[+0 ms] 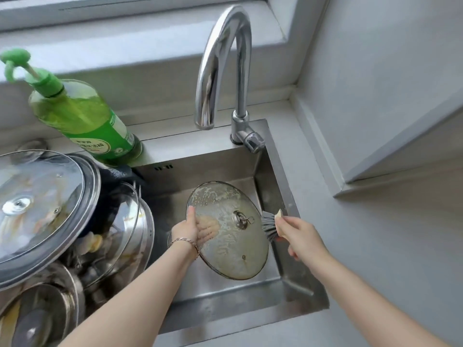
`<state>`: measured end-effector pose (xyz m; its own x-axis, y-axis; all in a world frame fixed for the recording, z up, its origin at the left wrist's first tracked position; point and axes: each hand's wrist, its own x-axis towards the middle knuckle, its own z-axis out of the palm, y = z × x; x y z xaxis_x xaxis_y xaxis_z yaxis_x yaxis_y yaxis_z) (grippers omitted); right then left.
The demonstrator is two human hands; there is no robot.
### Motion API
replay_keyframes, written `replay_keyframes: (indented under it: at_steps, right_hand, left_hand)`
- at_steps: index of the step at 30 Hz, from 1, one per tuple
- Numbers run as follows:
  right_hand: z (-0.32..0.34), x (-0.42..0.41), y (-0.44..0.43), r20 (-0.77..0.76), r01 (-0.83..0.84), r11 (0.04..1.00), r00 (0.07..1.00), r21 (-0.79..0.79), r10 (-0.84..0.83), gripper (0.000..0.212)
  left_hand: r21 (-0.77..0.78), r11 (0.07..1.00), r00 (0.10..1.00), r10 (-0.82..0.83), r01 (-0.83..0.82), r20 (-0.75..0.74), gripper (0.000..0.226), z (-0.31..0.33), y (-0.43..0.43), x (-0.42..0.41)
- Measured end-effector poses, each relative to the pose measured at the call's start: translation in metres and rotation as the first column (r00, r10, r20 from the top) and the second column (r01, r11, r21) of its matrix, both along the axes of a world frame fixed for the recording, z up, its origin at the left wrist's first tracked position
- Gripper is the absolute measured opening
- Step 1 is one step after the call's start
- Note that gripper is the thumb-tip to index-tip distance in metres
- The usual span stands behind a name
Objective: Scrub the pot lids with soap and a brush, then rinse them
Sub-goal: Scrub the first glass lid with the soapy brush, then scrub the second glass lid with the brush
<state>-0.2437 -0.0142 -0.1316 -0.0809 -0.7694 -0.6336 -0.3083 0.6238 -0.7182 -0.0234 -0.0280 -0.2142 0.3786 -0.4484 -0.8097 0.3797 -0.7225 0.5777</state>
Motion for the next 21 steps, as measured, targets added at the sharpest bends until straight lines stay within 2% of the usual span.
replay_keyframes:
  at_steps: [2, 3, 4, 6, 9, 12, 14, 15, 18, 21]
  right_hand:
    - [-0.006, 0.002, -0.002, 0.006, 0.008, 1.000, 1.000, -0.001, -0.008, 0.012]
    - [-0.010, 0.003, -0.003, 0.009, 0.007, 1.000, 1.000, -0.001, -0.007, 0.013]
    - [-0.014, 0.005, -0.004, 0.012, 0.002, 1.000, 1.000, -0.001, -0.002, 0.016]
    - [-0.019, 0.008, -0.005, 0.005, -0.009, 1.000, 1.000, 0.004, 0.009, 0.021]
    - [-0.024, 0.014, -0.006, -0.026, -0.041, 0.999, 0.999, 0.009, 0.042, 0.027]
    - [-0.030, 0.017, -0.006, -0.071, -0.096, 0.995, 0.993, 0.026, 0.098, 0.033]
    - [-0.034, 0.020, -0.005, -0.088, -0.121, 0.992, 0.988, 0.038, 0.124, 0.040]
    - [-0.035, 0.021, -0.004, -0.086, -0.128, 0.991, 0.988, 0.038, 0.131, 0.042]
    - [-0.039, 0.024, -0.002, -0.079, -0.132, 0.990, 0.988, 0.046, 0.135, 0.045]
    - [-0.039, 0.028, 0.001, -0.074, -0.156, 0.987, 0.984, 0.045, 0.159, 0.045]
  left_hand:
    - [0.012, 1.000, 0.999, 0.021, -0.021, -0.044, 0.061, -0.012, 0.000, 0.000]
    - [0.014, 0.999, 0.998, 0.036, -0.035, -0.047, 0.049, -0.017, 0.002, 0.001]
    - [0.030, 0.999, 0.998, 0.046, -0.045, -0.034, 0.036, -0.020, 0.004, 0.003]
    - [0.049, 0.996, 0.997, 0.068, -0.070, 0.049, 0.029, -0.028, 0.009, 0.008]
    - [0.233, 0.972, 0.958, -0.104, 0.041, 0.266, 0.044, -0.060, 0.019, 0.018]
    - [0.437, 0.891, 0.948, -0.236, 0.124, 0.214, 0.082, -0.112, 0.028, 0.024]
    - [0.471, 0.870, 0.952, -0.251, 0.143, 0.175, 0.098, -0.163, 0.035, 0.030]
    - [0.477, 0.866, 0.955, -0.251, 0.148, 0.159, 0.099, -0.170, 0.039, 0.029]
    - [0.457, 0.866, 0.955, -0.278, 0.203, 0.102, 0.077, -0.118, 0.040, 0.012]
    - [0.437, 0.842, 0.911, -0.398, 0.316, 0.107, 0.052, -0.088, 0.034, 0.009]
